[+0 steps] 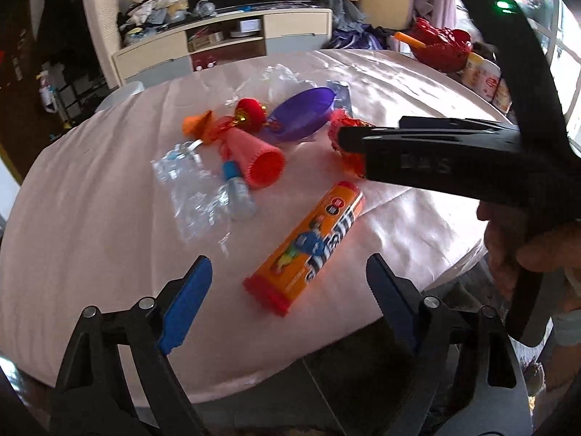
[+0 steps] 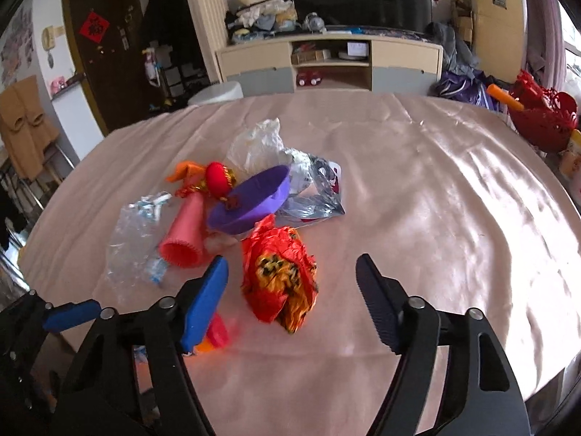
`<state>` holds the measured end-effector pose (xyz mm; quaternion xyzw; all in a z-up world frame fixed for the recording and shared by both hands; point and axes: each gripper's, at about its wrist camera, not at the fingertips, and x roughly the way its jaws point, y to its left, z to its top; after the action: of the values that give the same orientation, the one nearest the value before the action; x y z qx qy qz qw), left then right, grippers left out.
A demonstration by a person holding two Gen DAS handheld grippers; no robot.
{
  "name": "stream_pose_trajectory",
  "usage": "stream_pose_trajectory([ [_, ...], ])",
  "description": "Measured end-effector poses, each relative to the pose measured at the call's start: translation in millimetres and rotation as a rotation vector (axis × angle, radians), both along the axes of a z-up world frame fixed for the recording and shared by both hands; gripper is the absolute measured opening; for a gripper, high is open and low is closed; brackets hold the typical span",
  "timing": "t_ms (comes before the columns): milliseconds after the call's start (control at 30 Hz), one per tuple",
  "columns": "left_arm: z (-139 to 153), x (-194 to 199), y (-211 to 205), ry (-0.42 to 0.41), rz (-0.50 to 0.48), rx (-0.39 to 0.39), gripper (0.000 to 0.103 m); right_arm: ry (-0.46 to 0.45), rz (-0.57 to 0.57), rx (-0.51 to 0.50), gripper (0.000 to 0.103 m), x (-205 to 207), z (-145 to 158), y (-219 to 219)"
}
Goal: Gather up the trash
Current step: 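Grasp the orange M&M's tube with the left tool while the right tool grasps the red foil candy, then lower both tools into the dark bin and open them to drop the items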
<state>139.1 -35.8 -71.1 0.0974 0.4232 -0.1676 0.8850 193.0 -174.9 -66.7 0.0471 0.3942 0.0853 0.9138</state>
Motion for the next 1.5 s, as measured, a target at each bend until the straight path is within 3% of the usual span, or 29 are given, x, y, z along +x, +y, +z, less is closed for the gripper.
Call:
stream_pose_trajectory([
  [67,-3.7,6.5,-2.5,0.014,-0.022,-0.013,0.081,0.013,0.009,0.002,0.065,5.7,-4.5,-0.3],
  [267,-13.5,13.1,-6.9,0.038,-0.048,-0.034,0.053,0.016,0.037,-0.023,0.044,9.7,-13.0,1.7],
  [400,-11.3,10.0,-9.8,0.043,-0.071,-0.045,0.039,0.015,0.046,-0.025,0.041,5.7,-16.8,0.0],
  [600,-10.5,1.9,-17.0,0.045,-0.091,-0.031,0.029,-0.013,0.034,-0.049,0.037,-15.6,-12.7,-11.8],
  [800,5.7,-16.0,-17.5,0.042,-0.062,-0.047,0.029,-0.053,0.030,-0.012,0.036,-52.5,5.0,-33.3],
  [933,32.4,-45.0,-19.6,0.001,-0.043,-0.066,0.029,-0.093,0.032,0.009,0.037,-86.4,22.8,-41.6],
  [1067,37.3,-74.4,-21.2,0.012,0.000,-0.092,0.029,-0.119,0.032,0.006,0.037,-120.2,34.8,-45.2],
  [1267,6.6,-118.2,-20.3,0.103,0.082,-0.159,0.029,-0.101,0.053,0.012,0.037,-158.9,27.5,-49.1],
  [1500,-38.3,-138.0,-20.4,0.156,0.147,-0.180,0.029,-0.015,0.056,0.031,0.037,-180.6,-10.1,-46.6],
])
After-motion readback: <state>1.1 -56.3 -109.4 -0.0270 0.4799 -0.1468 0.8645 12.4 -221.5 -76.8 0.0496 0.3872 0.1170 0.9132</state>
